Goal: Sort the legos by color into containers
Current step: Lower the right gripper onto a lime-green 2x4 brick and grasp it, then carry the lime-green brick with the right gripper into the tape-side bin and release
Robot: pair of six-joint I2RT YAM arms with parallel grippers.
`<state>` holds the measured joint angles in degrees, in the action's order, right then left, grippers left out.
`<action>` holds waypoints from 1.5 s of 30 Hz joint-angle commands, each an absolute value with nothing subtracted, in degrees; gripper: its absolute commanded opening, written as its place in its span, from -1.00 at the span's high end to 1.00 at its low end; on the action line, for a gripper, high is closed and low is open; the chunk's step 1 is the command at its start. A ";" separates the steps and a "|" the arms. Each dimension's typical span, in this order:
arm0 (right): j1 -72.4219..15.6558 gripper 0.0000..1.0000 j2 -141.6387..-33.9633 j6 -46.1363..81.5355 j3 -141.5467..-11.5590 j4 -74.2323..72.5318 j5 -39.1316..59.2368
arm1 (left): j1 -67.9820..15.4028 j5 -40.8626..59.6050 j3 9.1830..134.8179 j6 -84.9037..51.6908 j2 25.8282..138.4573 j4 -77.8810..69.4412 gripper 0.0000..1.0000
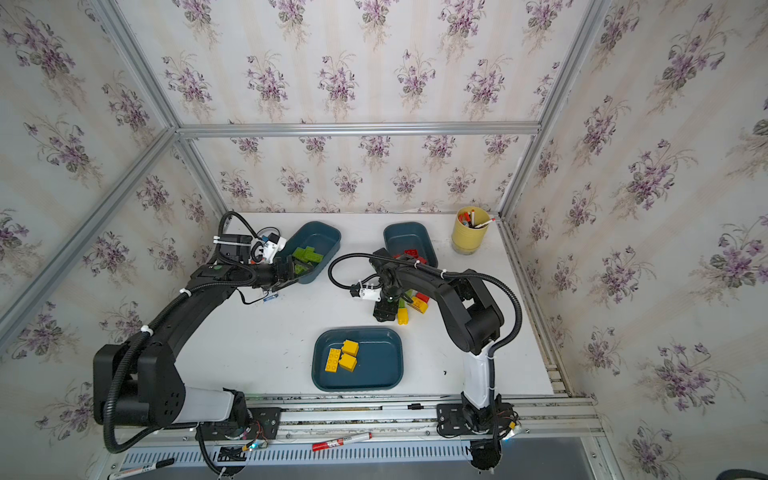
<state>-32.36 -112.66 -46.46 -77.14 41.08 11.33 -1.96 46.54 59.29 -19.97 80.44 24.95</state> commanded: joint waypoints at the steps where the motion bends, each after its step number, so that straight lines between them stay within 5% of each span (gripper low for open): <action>1: -32.60 -0.32 -113.35 -46.54 -77.49 40.55 11.00 | -2.00 47.21 59.15 -18.82 80.27 24.26 -0.99; 14: -32.55 0.33 -114.13 -45.38 -78.92 42.48 11.02 | -1.68 47.09 58.48 -18.36 79.98 24.57 -0.99; 31: -32.98 0.39 -120.66 -25.25 -104.45 27.00 25.46 | 2.62 44.33 59.14 -16.39 76.77 28.92 -0.99; 45: -37.22 0.41 -137.76 -4.61 -122.19 5.84 20.30 | 5.07 39.78 61.35 -15.90 76.38 32.34 -0.99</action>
